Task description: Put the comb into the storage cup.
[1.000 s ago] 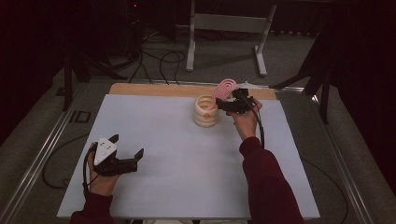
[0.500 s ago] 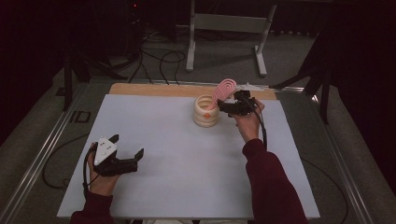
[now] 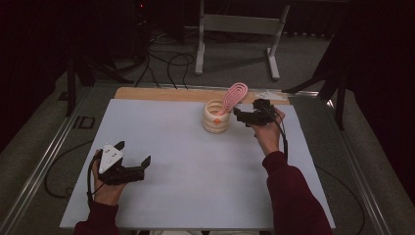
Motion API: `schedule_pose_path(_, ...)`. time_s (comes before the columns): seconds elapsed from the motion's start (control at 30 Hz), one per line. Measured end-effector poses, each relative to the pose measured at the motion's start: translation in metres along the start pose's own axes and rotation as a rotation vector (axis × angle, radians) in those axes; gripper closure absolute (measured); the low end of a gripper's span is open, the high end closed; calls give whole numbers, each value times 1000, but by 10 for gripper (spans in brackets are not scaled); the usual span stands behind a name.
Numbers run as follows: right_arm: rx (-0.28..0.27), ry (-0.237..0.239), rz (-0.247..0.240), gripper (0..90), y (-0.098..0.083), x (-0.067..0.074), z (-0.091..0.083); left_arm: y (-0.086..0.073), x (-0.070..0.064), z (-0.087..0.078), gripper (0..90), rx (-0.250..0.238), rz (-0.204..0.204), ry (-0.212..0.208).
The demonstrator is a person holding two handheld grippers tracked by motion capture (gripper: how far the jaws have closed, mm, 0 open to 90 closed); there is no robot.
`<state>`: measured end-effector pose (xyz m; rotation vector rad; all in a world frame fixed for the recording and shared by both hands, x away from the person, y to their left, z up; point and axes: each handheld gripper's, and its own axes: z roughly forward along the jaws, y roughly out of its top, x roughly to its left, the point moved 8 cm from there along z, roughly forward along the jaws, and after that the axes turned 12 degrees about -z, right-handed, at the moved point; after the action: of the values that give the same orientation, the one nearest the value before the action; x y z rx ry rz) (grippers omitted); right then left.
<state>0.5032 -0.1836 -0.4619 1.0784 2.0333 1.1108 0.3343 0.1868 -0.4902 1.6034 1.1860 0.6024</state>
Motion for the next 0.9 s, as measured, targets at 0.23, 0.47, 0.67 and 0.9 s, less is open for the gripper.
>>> schedule_pose_path(0.23,-12,13,-34,84,-10,4,-20,0,0,0,1,3,1,1)
schedule_pose_path(0.47,-31,31,-75,85,-26,13,-44,0,-1,0,1,3,2,-2)
schedule_pose_path(0.67,-60,18,-112,86,-43,18,-66,0,0,-1,1,-1,1,0)
schedule_pose_path(0.9,-86,-2,-158,86,-62,24,-86,0,0,-2,1,-4,0,0)
